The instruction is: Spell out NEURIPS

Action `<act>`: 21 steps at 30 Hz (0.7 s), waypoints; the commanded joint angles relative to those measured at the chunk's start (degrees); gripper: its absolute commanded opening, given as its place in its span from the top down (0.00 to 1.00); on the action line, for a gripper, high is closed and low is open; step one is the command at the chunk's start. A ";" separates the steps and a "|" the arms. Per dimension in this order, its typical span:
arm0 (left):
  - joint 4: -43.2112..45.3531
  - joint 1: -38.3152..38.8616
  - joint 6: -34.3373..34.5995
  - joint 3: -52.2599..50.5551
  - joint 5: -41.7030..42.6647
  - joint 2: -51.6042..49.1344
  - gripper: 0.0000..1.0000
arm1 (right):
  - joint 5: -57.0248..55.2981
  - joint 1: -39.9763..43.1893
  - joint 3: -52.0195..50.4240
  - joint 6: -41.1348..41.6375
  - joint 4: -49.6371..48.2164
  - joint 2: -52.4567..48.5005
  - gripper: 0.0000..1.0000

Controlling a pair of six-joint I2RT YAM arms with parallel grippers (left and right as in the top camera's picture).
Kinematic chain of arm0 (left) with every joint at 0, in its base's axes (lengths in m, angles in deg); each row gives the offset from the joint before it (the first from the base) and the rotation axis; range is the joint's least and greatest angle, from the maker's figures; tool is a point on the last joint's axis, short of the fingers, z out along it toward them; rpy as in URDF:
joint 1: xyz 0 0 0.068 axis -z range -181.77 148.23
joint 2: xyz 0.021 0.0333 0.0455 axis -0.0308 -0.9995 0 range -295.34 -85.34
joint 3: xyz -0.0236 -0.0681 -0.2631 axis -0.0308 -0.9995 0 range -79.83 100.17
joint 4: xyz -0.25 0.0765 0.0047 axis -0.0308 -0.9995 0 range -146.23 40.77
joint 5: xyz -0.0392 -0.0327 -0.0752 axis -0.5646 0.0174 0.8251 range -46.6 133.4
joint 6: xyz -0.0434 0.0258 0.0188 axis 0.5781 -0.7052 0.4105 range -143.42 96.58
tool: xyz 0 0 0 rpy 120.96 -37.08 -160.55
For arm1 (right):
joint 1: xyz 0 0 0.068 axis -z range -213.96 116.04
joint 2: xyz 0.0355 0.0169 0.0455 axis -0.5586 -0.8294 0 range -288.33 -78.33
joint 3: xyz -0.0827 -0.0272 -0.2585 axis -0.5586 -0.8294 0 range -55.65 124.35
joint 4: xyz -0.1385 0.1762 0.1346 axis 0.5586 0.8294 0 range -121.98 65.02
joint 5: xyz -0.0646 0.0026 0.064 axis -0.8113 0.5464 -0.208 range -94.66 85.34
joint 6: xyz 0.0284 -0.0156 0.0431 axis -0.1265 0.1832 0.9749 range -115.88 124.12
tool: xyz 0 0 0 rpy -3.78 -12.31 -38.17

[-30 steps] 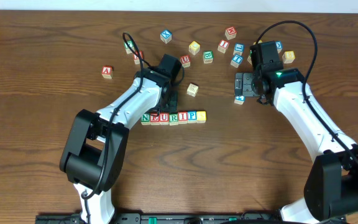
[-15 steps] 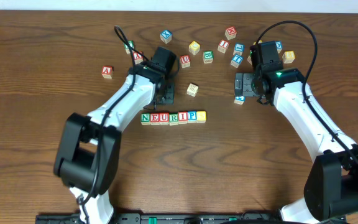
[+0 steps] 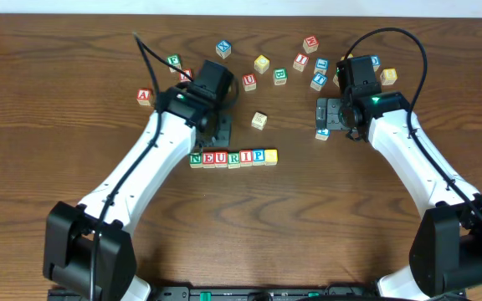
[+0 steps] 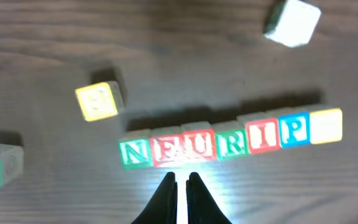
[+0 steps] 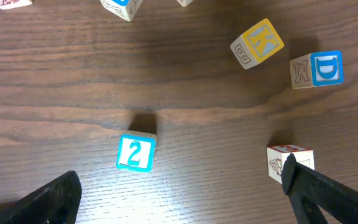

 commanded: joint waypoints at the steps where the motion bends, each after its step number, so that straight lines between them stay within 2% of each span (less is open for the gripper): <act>1: -0.09 3.21 1.33 -1.31 -0.50 0.11 0.93 | -0.20 0.24 1.18 0.70 0.20 -0.04 0.01; 5: 1.90 7.37 3.23 -3.98 -0.76 0.11 0.93 | -0.76 0.24 1.18 0.46 0.26 -0.04 0.01; 10: 9.29 10.43 6.84 -8.79 -1.27 0.11 0.92 | -0.76 0.24 1.18 0.35 0.50 -0.04 0.01; 14: 13.09 10.97 9.79 -12.81 -3.76 0.13 0.93 | -1.90 0.24 1.18 0.04 1.68 -0.04 0.01; 21: 14.97 11.04 9.86 -16.00 -3.72 0.11 0.93 | -3.32 0.24 1.18 0.07 2.82 -0.04 0.01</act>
